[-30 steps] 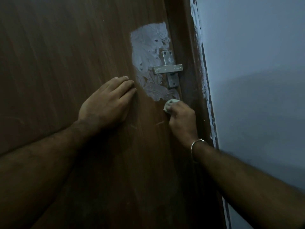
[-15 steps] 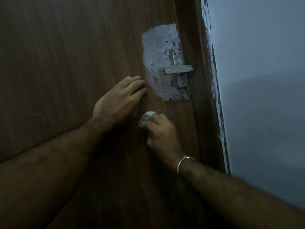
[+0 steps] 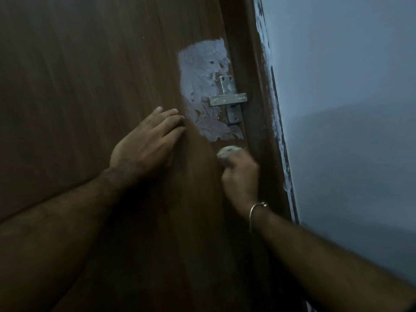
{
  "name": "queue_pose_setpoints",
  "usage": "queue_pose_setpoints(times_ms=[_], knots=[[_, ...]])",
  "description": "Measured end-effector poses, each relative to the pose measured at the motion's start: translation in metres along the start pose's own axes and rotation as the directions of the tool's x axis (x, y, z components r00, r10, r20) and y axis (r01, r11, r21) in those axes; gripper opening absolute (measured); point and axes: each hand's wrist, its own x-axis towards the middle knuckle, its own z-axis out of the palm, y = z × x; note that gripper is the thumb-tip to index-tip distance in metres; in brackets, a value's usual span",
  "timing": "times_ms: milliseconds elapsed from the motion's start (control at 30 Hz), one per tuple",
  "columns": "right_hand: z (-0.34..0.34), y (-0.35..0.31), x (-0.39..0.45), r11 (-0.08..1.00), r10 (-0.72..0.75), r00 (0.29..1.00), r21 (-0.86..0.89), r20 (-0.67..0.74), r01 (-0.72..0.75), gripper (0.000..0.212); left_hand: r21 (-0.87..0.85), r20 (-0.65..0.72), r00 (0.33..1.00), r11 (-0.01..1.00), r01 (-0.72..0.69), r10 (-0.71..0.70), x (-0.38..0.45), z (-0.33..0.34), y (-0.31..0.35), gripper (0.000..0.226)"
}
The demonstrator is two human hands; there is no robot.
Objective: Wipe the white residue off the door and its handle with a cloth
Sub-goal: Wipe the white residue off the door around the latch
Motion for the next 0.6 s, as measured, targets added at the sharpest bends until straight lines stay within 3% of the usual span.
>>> queue_pose_setpoints(times_ms=[67,100,200,233,367,500,600], knots=[[0.003,0.0,-0.018,0.974,-0.224,0.973,0.007,0.06,0.224,0.033,0.005,0.003,1.0,1.0,0.003,-0.003,-0.001,0.0,-0.001,0.046],[-0.001,0.006,-0.012,0.974,-0.227,0.972,0.011,0.062,0.227,0.032,0.0,-0.003,1.0,1.0,0.004,-0.004,-0.002,0.001,-0.001,0.045],[-0.01,0.021,0.037,0.987,0.158,0.983,0.024,-0.094,-0.156,0.027,0.004,-0.042,0.999,1.0,0.004,-0.004,-0.003,0.006,-0.001,0.041],[-0.009,0.021,0.044,0.98,0.197,0.972,0.014,-0.127,-0.197,0.027,0.0,-0.048,0.999,1.0,0.002,-0.002,-0.002,0.007,-0.001,0.04],[0.0,0.015,0.02,0.996,-0.09,0.996,-0.031,-0.025,0.089,0.033,0.001,-0.069,0.997,1.0,0.021,-0.021,-0.002,0.009,-0.003,0.038],[-0.001,0.018,0.047,0.99,0.139,0.979,0.021,-0.152,-0.138,0.032,-0.003,-0.098,0.995,1.0,0.012,-0.013,0.0,0.011,-0.001,0.034],[0.002,0.01,0.037,0.995,-0.056,0.994,-0.083,-0.095,0.048,0.033,-0.005,-0.118,0.993,1.0,0.025,-0.026,0.0,0.012,-0.002,0.034]])
